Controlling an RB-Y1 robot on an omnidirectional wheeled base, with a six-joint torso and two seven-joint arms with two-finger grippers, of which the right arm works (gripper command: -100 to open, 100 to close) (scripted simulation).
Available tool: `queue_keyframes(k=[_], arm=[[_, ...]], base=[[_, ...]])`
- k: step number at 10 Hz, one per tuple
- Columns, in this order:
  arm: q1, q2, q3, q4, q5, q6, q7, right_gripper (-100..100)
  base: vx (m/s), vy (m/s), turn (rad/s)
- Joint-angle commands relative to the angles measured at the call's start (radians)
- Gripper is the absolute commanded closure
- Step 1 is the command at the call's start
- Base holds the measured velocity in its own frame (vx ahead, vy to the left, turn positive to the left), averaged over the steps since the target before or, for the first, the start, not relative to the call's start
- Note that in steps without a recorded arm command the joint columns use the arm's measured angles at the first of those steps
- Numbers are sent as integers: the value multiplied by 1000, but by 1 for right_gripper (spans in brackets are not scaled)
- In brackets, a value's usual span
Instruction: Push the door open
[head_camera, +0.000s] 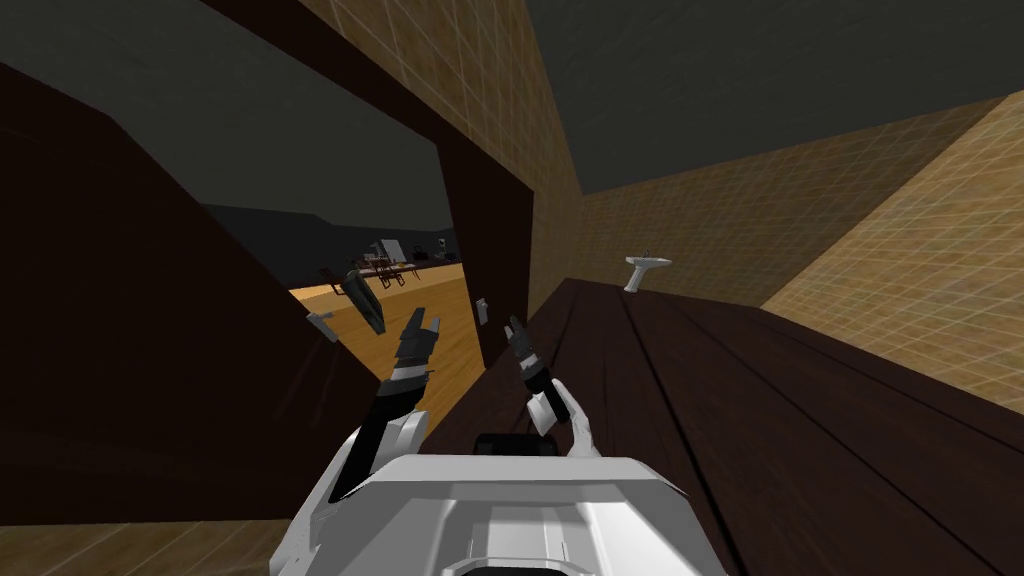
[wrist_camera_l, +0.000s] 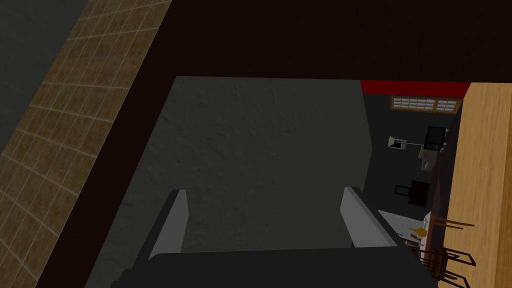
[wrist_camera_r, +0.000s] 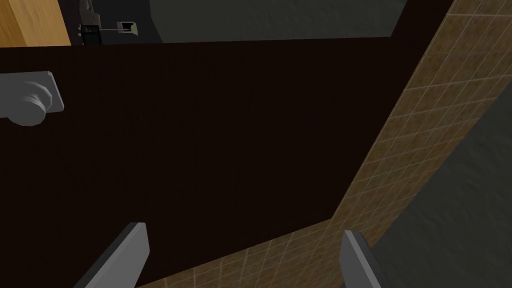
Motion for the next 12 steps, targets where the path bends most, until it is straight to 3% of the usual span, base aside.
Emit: queue_keyframes(k=[1,8,12], arm=[[-25,3,28,37,-2,4,-7,-100],[-117,-7,139,169,-19,24,-48,-100],[-192,-12,229,276,-31,40,-81,-100]], base=[[101,4,-60],[102,-4,-53],[135,9,-74]])
